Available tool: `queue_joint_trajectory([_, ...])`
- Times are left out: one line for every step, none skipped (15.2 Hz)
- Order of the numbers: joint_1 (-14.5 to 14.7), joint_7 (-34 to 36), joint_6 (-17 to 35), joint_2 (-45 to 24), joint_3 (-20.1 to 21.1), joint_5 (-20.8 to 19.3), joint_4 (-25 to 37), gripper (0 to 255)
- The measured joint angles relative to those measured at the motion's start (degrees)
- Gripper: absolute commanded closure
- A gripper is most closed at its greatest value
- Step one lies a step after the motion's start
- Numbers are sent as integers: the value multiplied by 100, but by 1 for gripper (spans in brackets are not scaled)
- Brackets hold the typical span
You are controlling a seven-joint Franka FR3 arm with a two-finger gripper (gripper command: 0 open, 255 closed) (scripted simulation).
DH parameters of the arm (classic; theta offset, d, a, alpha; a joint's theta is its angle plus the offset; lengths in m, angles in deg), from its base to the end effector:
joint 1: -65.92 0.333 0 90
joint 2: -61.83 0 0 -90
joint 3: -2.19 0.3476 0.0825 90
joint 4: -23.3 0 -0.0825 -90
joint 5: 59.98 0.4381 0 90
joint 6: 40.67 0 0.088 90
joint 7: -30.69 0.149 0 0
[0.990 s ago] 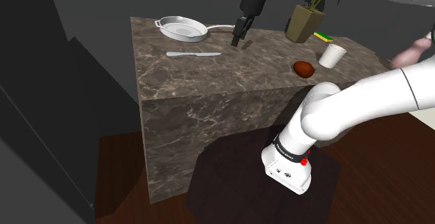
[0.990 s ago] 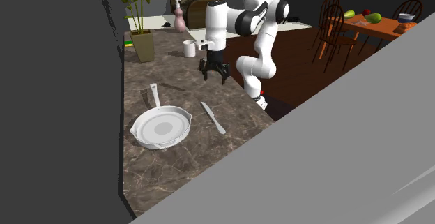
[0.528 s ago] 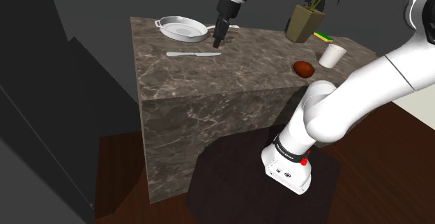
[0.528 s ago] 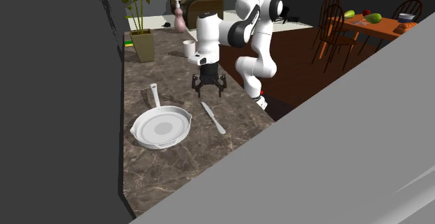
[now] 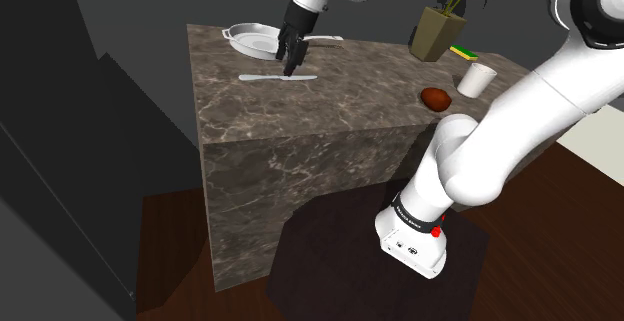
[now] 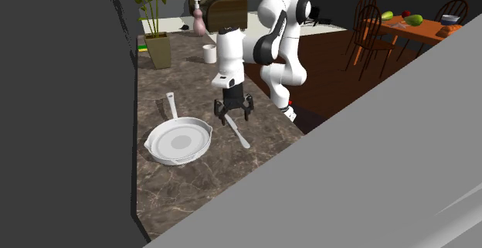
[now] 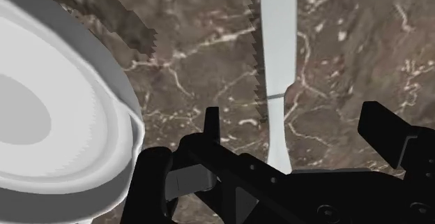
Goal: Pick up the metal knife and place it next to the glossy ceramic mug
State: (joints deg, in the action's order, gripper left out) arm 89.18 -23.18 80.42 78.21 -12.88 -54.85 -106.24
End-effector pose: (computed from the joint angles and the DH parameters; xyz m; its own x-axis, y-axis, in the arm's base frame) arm 0.5194 0.0787 0.4535 0.4894 0.8494 0.1975 0.8656 -0.5006 0.0082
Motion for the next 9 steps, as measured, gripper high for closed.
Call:
queue_joint_trajectory([13, -19, 91, -56, -1, 23, -36, 0])
queue_joint_trajectory([24, -33, 188, -101, 0, 42, -89, 0])
queue_joint_trajectory([28, -40, 254, -106, 2, 48, -150, 0])
queue_joint_trajectory([36, -45, 319, -137, 3, 62, -182, 0])
queue_joint_trajectory([37, -57, 356, -155, 0, 69, -203, 0])
queue_joint_trajectory([39, -60, 373, -165, -1, 73, -210, 0])
queue_joint_trajectory([39, -63, 380, -170, -2, 75, -211, 0])
queue_joint_trajectory([40, -63, 384, -172, -2, 76, -214, 0])
queue_joint_trajectory([40, -64, 386, -174, -2, 76, -213, 0])
